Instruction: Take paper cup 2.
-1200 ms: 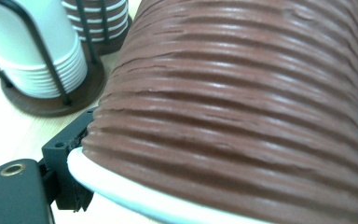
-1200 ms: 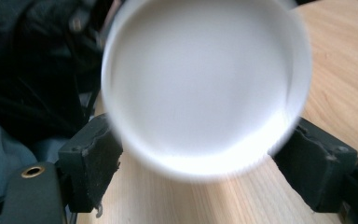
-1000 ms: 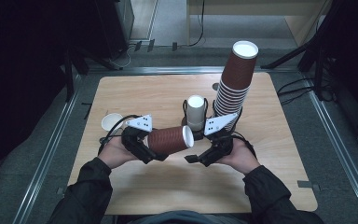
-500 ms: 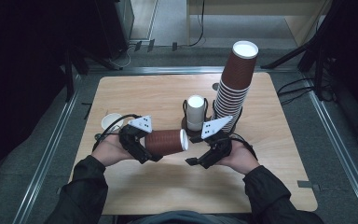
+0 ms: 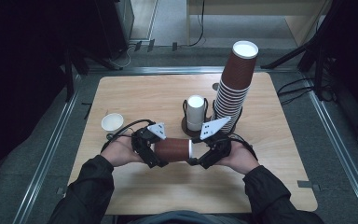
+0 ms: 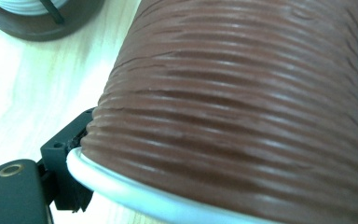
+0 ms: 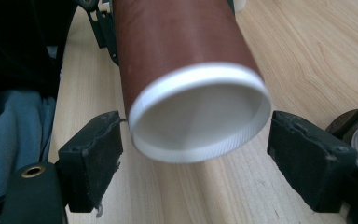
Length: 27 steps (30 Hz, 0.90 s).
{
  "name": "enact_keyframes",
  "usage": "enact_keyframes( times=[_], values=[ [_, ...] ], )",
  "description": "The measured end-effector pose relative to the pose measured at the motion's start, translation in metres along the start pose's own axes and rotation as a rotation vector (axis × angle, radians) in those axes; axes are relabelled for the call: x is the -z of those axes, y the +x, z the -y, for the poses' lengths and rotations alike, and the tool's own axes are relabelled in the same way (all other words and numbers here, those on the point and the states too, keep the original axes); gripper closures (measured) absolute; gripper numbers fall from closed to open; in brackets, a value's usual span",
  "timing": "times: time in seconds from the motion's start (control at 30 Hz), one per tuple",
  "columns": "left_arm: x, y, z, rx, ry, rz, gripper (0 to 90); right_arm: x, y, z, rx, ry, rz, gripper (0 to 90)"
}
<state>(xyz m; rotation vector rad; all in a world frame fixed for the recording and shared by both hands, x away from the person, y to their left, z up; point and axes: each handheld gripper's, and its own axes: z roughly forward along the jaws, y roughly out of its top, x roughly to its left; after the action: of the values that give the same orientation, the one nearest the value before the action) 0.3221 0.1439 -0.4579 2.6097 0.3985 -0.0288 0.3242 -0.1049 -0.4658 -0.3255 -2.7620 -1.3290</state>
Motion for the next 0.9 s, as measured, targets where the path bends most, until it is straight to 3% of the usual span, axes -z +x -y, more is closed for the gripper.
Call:
enact_keyframes(
  times=[0.17, 0.63, 0.9],
  values=[
    [-0.010, -0.003, -0.008, -0.008, 0.053, -0.005, 9.3, -0.005, 0.000, 0.001, 0.031, 0.031, 0.005, 18.2],
    [-0.019, -0.012, -0.019, -0.035, 0.074, 0.011, 9.3, -0.026, 0.006, -0.001, 0.045, 0.107, -0.033, 17.6],
    [-0.024, -0.016, -0.023, -0.051, 0.086, 0.009, 9.3, -0.032, 0.008, -0.002, 0.072, 0.117, -0.038, 19.4]
  ],
)
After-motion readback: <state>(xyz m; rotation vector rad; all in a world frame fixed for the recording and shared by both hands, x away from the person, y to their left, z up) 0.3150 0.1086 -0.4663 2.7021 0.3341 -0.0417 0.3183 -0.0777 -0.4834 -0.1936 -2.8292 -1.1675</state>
